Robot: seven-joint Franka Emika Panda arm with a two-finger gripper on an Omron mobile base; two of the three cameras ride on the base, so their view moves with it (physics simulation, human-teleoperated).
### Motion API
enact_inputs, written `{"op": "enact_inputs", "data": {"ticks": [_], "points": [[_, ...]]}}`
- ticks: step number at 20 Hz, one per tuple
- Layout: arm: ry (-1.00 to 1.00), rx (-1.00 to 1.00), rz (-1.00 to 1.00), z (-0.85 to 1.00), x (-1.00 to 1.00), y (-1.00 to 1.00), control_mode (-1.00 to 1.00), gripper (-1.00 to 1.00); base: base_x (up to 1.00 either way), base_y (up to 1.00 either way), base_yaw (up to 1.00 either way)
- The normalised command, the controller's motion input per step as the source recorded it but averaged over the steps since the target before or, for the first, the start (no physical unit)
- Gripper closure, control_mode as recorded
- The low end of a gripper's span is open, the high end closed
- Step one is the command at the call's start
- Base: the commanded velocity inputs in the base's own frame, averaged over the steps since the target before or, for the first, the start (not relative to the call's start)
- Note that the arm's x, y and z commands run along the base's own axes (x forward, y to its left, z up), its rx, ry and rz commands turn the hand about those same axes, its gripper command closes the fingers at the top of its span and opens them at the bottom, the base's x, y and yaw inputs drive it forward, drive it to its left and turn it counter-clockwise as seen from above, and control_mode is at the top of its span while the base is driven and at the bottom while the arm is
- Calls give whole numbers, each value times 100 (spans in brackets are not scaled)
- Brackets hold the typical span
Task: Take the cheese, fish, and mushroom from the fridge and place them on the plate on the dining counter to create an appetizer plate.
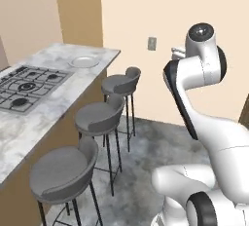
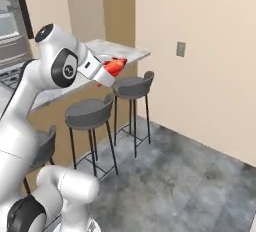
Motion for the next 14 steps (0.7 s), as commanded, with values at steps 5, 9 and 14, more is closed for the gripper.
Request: {"op": "enact_inputs", "data": {"ticks": [5, 9, 14], "points": [[0, 0, 0, 0, 0, 0, 100, 100, 100, -75, 53], [0, 0, 0, 0, 0, 0, 100, 100, 100, -97, 49], [0, 0, 0, 0, 0, 0, 100, 100, 97, -100, 47]]}}
